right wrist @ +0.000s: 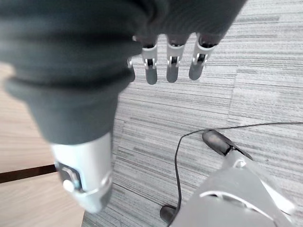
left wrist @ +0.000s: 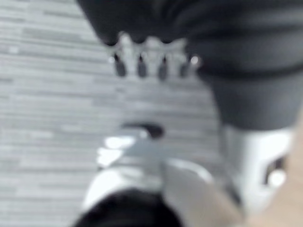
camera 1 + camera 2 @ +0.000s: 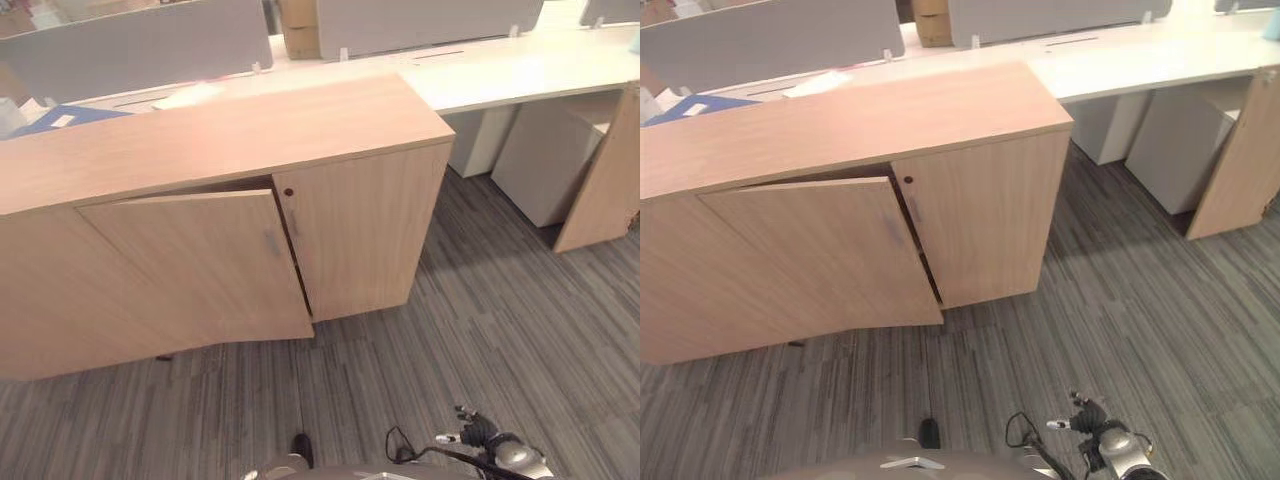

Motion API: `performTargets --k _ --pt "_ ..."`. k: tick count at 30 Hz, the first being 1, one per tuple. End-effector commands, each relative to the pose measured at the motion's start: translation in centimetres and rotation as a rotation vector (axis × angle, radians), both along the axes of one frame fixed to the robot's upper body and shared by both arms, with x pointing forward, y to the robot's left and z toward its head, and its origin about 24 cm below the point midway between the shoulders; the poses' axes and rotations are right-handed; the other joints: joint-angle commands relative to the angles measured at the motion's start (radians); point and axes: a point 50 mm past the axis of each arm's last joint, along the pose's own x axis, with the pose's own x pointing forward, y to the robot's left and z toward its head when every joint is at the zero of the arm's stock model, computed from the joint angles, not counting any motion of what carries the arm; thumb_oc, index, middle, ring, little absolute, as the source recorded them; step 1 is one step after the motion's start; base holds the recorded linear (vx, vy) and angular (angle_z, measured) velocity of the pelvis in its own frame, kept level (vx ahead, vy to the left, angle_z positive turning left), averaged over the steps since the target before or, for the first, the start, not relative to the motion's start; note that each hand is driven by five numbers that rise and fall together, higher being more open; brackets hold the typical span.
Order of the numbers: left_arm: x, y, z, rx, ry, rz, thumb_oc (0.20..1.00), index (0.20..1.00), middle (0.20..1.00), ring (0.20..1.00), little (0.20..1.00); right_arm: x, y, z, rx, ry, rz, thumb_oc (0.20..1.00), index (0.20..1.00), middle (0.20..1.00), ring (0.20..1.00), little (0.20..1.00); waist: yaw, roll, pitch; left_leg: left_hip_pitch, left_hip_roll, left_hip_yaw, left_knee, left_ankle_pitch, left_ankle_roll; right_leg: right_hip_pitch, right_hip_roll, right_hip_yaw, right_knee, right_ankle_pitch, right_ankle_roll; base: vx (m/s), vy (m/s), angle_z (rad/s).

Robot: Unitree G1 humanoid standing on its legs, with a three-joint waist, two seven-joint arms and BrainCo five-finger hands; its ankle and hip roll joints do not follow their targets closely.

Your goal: Put the empty folder in the office cabinet

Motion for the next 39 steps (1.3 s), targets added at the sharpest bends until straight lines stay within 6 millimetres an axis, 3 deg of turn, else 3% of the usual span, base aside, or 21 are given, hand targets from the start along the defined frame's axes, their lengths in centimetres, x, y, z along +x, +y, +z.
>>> performTargets --k 1,10,26,39 --pt "4.2 1.2 0.8 0.057 -0.104 -0.038 1.000 1.000 1.000 1.000 1.000 1.8 1.0 0.2 0.056 -0.034 -0.035 1.000 1.000 1.000 1.000 1.000 -0.002 -0.055 0.021 0.075 -0.089 -0.034 0.000 -0.140 0.051 0.004 0.047 0.008 0.031 -0.054 0.008 0.05 0.106 0.04" --pt "3.2 1.0 0.2 0.100 0.007 0.040 1.000 1.000 1.000 1.000 1.000 1.8 3.4 -0.2 0.079 -0.021 0.053 1.000 1.000 1.000 1.000 1.000 0.015 -0.084 -0.002 0.086 -0.097 -0.013 0.000 -0.150 0.068 0.021 0.037 0.006 0.022 -0.047 0.015 0.04 0.046 0.03" --pt "0.7 0.6 -0.4 0.081 0.178 0.070 1.000 1.000 1.000 1.000 1.000 0.8 3.7 -0.9 0.075 0.049 -0.003 1.000 1.000 1.000 1.000 1.000 0.022 -0.092 0.003 0.106 -0.104 -0.009 0.000 -0.164 0.082 0.037 0.038 0.010 0.018 -0.042 0.015 0.02 0.000 0.00" --pt "0.9 0.7 -0.3 0.077 0.162 0.054 1.000 1.000 1.000 1.000 1.000 0.9 3.5 -0.8 0.070 0.045 -0.028 1.000 1.000 1.000 1.000 1.000 0.015 -0.080 0.017 0.113 -0.100 -0.006 0.000 -0.163 0.080 0.041 0.043 0.015 0.014 -0.046 0.009 0.00 -0.002 0.00"
